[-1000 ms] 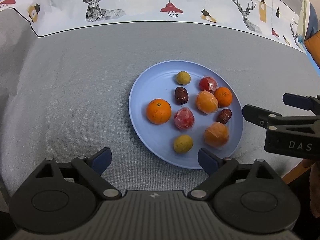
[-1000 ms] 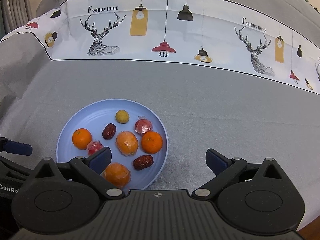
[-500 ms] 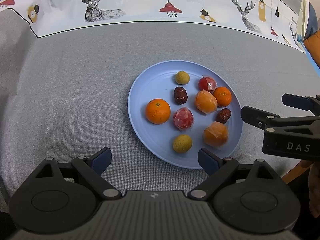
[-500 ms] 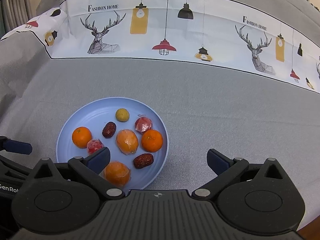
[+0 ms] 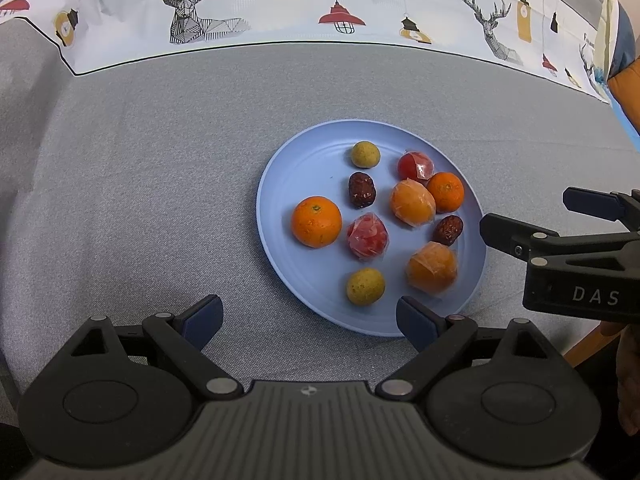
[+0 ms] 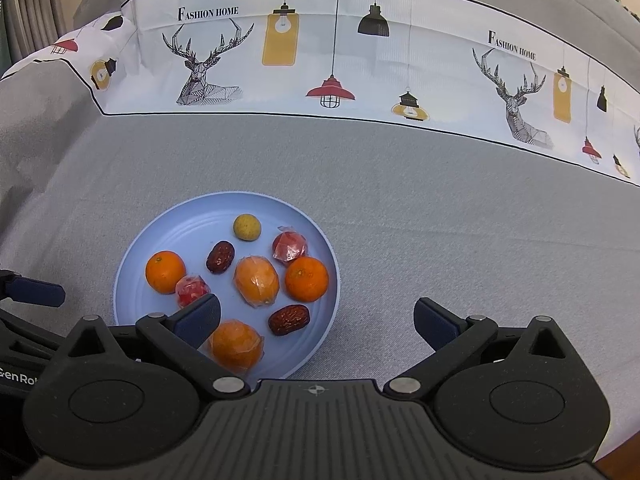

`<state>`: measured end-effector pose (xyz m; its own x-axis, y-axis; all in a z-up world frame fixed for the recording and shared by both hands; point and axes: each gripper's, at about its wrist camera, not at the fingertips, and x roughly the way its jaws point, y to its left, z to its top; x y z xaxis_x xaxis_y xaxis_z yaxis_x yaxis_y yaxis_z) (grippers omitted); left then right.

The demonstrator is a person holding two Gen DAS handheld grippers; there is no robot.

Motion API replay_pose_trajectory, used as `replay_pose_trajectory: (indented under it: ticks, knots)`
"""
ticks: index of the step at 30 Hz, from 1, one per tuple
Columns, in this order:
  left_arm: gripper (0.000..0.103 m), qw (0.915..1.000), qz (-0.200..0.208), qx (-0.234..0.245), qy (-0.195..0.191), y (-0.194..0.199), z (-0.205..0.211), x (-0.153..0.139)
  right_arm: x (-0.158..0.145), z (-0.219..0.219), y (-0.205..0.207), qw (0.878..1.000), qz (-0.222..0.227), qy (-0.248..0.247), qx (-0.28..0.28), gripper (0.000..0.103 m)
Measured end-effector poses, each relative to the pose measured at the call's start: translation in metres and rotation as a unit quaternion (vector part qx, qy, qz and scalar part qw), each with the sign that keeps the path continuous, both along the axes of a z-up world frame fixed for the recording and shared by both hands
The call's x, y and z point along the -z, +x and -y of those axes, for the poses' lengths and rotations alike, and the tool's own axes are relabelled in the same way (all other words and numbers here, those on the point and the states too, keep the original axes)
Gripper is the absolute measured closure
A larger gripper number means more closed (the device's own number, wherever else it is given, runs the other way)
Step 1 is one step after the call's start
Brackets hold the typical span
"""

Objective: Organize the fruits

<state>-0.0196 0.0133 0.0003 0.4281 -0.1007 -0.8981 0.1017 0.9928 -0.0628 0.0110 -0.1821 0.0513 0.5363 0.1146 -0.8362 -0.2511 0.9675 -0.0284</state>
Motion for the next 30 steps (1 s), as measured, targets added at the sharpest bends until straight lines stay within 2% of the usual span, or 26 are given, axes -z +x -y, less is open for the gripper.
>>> replay_pose_trajectory:
  ticks: [7, 10, 30]
  knots:
    - [0.007, 1.0, 0.0, 0.0, 0.0, 0.0, -0.0005, 0.0006, 0.0016, -0.0005, -0.0001, 1.0, -0.002, 0.0, 0.0, 0.001]
    - [0.001, 1.0, 0.002, 0.0, 0.0, -0.0003, -0.0007, 0.0003, 0.0017, -0.0005, -0.0002, 1.0, -0.003, 0.0, -0.001, 0.001]
    - [0.001, 1.0, 0.003, 0.002, 0.0, -0.001, 0.0009, -0.0005, 0.0014, -0.002, 0.0, 1.0, -0.004, 0.0, -0.002, 0.001]
